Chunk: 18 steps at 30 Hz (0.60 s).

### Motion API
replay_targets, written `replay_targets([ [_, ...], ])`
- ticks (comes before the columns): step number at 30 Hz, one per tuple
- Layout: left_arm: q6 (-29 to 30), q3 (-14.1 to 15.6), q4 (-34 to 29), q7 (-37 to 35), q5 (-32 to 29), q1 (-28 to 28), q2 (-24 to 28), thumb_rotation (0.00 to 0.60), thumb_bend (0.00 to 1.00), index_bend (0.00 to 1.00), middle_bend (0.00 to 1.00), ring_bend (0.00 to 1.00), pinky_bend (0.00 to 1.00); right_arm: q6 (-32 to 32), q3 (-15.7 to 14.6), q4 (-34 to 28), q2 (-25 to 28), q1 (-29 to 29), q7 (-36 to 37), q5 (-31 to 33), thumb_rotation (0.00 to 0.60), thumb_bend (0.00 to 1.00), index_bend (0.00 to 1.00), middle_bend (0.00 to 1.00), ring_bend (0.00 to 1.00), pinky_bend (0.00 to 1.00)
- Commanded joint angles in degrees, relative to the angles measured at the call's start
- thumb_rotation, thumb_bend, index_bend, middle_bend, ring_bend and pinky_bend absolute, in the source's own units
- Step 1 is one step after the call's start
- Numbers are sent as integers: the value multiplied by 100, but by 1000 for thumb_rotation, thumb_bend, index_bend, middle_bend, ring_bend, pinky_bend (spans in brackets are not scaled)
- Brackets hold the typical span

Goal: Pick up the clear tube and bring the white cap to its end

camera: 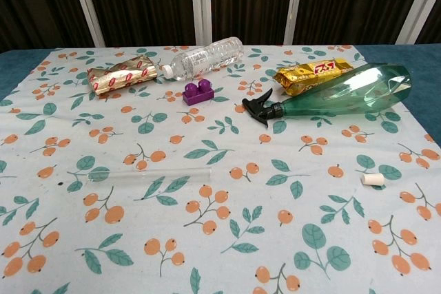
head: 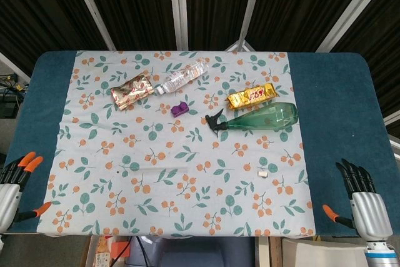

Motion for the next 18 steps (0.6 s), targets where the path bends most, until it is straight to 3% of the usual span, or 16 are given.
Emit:
replay_targets([
  [1,-2,0,-1,-7,-3,0,4,600,140,0,4,0,0,-2,-4,3,-2,4,-11,-13,600,225,0,0,0,0],
  [18,-72,11,2,64,-20,-26,7,600,140,10,4,0,0,-30,-8,-11,3,8,-31,14,600,225,0,0,0,0],
])
